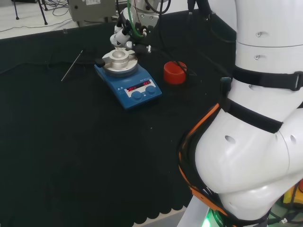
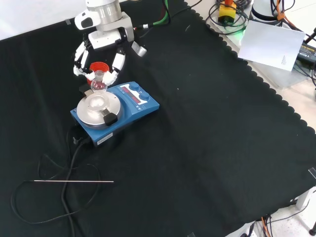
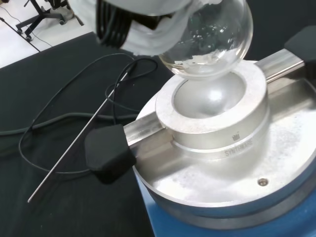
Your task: Place the round-bottom flask on the heater.
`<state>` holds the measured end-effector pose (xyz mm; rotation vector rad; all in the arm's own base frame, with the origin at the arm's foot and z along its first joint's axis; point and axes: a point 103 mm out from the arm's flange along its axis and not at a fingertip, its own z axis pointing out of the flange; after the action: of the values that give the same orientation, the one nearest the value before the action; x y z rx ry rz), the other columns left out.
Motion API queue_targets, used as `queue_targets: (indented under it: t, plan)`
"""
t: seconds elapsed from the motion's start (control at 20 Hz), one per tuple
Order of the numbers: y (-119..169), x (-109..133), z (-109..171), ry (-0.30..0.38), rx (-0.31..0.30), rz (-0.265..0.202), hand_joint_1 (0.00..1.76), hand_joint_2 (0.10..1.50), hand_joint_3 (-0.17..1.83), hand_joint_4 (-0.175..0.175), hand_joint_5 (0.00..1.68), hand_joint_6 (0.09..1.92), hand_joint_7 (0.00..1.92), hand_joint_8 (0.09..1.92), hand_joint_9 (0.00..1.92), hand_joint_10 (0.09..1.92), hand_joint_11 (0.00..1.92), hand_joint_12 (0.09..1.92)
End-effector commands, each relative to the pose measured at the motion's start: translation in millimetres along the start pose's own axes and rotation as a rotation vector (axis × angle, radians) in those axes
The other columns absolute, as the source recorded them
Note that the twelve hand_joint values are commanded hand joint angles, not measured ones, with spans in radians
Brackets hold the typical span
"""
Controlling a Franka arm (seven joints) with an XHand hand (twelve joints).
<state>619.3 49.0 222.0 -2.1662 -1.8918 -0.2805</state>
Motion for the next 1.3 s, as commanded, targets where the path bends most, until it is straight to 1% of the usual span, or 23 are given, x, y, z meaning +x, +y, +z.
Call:
queue_targets:
  t: [0.05,0.75,1.15,1.3]
  plan:
    - [9,5,12,-0.006,0.024,-0.005,1.09,0.72,0.66,0.169,1.12,0.93,0.58,0.59,0.83,0.51,0.58,1.21]
    - [16,-1,24,-0.021,0.041,0.012,1.09,0.72,0.67,0.173,1.13,0.93,0.58,0.59,0.83,0.51,0.58,1.21]
    - [21,-9,32,-0.019,0.058,0.02,1.09,0.71,0.67,0.175,1.13,0.92,0.58,0.59,0.83,0.51,0.58,1.2]
    - [21,-8,33,-0.028,0.056,0.022,1.09,0.71,0.67,0.175,1.13,0.92,0.58,0.59,0.83,0.51,0.58,1.2]
